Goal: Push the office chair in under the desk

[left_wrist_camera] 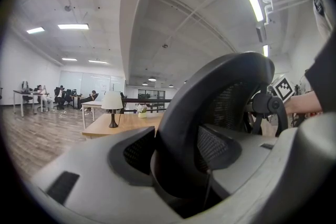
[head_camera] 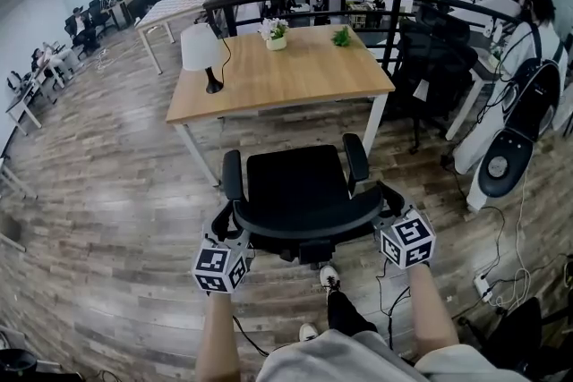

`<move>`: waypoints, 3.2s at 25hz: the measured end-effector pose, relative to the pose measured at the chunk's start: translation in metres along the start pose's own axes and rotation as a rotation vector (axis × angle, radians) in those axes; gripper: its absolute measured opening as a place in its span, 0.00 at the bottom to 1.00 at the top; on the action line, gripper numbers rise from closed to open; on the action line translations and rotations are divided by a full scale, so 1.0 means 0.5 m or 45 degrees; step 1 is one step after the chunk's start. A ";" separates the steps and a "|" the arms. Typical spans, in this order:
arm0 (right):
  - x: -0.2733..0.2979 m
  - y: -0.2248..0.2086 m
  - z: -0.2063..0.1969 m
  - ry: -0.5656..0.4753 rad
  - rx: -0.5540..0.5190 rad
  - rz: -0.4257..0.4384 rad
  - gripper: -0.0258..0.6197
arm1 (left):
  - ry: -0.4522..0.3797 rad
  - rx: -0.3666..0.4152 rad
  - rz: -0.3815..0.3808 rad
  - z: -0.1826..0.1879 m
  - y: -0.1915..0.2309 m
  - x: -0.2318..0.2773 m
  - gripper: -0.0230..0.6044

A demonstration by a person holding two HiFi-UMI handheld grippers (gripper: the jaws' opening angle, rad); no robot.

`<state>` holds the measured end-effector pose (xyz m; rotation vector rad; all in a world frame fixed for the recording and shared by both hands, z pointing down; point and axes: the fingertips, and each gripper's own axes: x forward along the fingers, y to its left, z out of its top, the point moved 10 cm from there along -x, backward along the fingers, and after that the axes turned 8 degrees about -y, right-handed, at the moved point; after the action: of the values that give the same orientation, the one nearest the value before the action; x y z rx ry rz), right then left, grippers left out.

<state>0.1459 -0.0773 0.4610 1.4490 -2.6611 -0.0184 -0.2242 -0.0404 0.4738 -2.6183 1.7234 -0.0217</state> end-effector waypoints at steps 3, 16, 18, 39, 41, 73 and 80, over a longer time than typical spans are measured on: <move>0.022 -0.016 0.007 0.011 -0.006 0.012 0.43 | 0.001 -0.006 0.004 0.002 0.007 0.021 0.50; 0.124 -0.099 0.003 0.019 0.007 0.064 0.42 | 0.018 -0.028 0.020 -0.004 0.035 0.126 0.50; 0.139 -0.115 0.003 0.015 0.008 0.074 0.42 | 0.017 -0.024 0.030 -0.003 0.037 0.142 0.50; 0.302 -0.193 0.009 -0.069 0.026 0.091 0.43 | 0.006 0.006 0.045 0.010 0.134 0.296 0.50; 0.319 -0.201 0.010 -0.068 0.026 0.091 0.43 | 0.009 0.001 0.042 0.010 0.145 0.314 0.50; 0.677 -0.350 0.026 -0.090 0.017 0.175 0.43 | -0.021 0.066 0.138 0.002 0.333 0.604 0.48; 0.779 -0.372 0.032 -0.118 0.022 0.155 0.43 | -0.024 0.072 0.105 0.006 0.418 0.690 0.47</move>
<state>0.0904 -0.5055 0.4689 1.3189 -2.8259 -0.0532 -0.2797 -0.4397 0.4705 -2.4976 1.7950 -0.0444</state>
